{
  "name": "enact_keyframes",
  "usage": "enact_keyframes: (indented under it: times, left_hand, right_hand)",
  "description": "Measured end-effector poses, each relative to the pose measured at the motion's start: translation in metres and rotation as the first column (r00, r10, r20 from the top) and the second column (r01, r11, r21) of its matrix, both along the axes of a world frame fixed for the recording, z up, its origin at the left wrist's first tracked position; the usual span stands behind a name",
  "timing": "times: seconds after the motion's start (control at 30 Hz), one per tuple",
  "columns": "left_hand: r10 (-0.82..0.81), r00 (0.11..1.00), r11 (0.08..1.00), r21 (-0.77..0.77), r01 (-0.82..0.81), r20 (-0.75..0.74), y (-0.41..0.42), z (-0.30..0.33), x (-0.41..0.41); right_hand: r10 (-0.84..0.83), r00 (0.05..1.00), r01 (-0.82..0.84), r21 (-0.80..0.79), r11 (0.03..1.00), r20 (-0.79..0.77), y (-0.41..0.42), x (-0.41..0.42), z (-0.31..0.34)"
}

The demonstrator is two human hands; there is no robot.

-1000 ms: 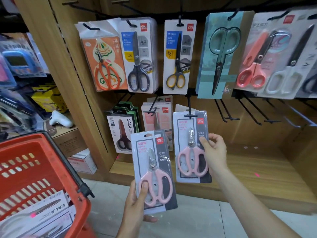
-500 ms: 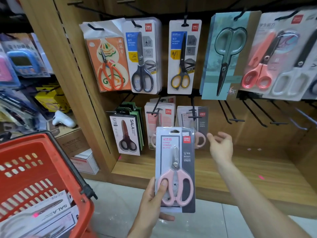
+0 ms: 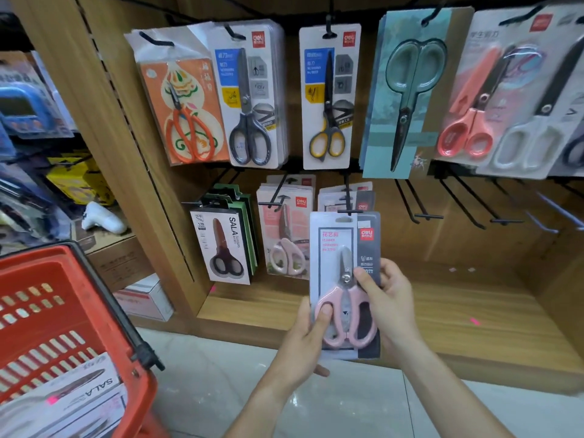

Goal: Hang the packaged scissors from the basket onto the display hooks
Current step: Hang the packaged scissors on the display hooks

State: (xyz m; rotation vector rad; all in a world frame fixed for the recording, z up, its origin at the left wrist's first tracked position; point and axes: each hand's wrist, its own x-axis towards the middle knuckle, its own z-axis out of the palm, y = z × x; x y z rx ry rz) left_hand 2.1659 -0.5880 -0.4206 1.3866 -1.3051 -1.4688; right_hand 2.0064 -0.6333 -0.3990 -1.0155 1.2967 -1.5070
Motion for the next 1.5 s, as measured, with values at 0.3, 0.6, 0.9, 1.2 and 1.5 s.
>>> enact_keyframes:
  times: [0.3, 0.6, 0.9, 1.2, 1.5]
  left_hand:
    - [-0.012, 0.985, 1.0, 0.009, 0.011, 0.171, -0.049, -0.004, -0.011]
    - [0.085, 0.898, 0.988, -0.151, -0.02, 0.431, -0.083, 0.022, -0.008]
    - [0.06, 0.745, 0.914, -0.336, 0.226, 0.665, -0.025, 0.093, 0.048]
    - [0.167, 0.443, 0.924, -0.296, 0.241, 0.881, 0.078, 0.164, 0.253]
    - [-0.054, 0.332, 0.995, 0.079, -0.062, 0.942, 0.159, 0.1, 0.415]
  right_hand:
    - [-0.074, 0.996, 0.078, 0.088, 0.993, -0.047, -0.049, -0.008, 0.004]
    - [-0.1, 0.986, 0.127, 0.211, 0.969, -0.134, -0.109, -0.028, -0.003]
    - [-0.024, 0.979, 0.015, -0.045, 0.999, -0.201, 0.007, 0.04, 0.046]
    - [0.503, 0.765, -0.574, -0.073, 0.815, -0.403, 0.08, 0.205, 0.116]
    - [0.719, 0.058, -0.742, 0.451, 0.495, -0.693, 0.11, 0.371, 0.072]
